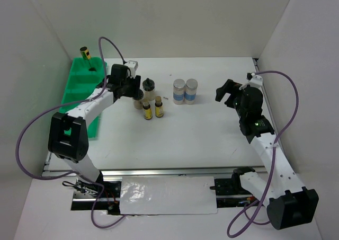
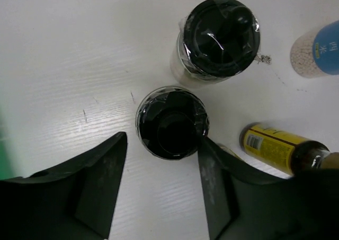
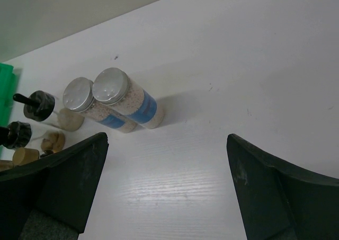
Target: Organize the condiment bottles
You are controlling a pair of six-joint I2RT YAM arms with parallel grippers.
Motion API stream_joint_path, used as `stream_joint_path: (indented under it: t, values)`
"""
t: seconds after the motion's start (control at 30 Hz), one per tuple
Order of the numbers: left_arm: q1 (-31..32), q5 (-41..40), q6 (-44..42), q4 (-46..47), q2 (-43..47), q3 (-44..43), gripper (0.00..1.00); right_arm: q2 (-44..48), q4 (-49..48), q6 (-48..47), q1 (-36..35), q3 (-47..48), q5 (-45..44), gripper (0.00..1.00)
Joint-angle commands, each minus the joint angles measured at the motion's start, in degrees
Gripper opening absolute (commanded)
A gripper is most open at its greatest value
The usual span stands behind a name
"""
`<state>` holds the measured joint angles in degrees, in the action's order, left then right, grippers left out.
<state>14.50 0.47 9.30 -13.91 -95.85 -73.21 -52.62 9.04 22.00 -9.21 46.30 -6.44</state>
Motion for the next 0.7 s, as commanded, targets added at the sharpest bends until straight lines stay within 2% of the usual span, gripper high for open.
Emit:
stream_joint_path:
  t: [0.0, 0.23, 0.53, 0.67]
  values:
    - [0.09, -2.05, -0.07, 3.80, -0.74, -1.85, 0.65, 0.94, 0.02, -0.64, -0.46, -0.60, -1.47, 1.00]
    - [0.09, -0.73, -0.07, 6.27, -3.20, -3.60, 0.44, -0.81, 0.01, -0.11, -0.46, -0.60, -1.47, 1.00]
    - [0.09, -2.40, -0.69, 8.11, -3.20, -3.08, 0.34, -1.96, -0.60, -0.11, -0.46, -0.60, -2.00, 1.00]
    - [-0.52, -3.72, -0.08, 6.80, -3.20, -4.56, 0.32, -3.01, -0.60, -0.11, -0.46, -0.60, -2.00, 1.00]
